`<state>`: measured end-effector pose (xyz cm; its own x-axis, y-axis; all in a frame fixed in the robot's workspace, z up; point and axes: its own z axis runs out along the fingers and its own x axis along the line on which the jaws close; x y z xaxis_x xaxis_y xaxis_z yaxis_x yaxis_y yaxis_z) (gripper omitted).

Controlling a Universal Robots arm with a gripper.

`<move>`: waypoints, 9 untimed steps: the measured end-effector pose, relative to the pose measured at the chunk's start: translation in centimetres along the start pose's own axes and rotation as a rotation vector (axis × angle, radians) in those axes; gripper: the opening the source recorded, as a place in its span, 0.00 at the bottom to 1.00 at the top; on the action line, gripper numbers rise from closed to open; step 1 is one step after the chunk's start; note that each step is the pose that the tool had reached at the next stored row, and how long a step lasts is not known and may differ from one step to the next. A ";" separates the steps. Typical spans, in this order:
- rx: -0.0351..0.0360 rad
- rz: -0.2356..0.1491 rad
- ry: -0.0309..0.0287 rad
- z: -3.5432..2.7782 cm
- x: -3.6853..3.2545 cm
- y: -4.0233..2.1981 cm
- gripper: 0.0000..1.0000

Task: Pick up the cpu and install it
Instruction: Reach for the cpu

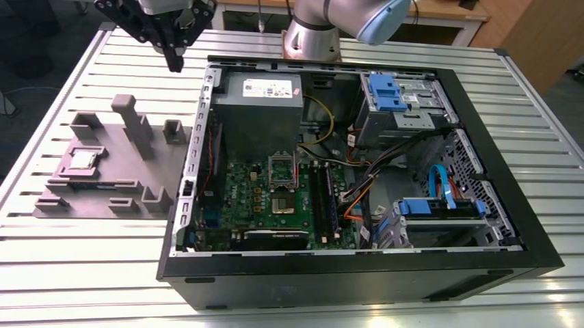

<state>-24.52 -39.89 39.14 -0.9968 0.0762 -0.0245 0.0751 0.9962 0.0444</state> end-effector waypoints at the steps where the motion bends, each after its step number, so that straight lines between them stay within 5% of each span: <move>1: 0.0000 0.000 0.0000 0.00 0.05 0.00 0.10; 9: 0.0000 0.000 0.0000 -0.01 0.50 -0.04 0.10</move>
<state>-25.02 -39.89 39.14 -0.9968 0.0762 -0.0245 0.0751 0.9962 0.0444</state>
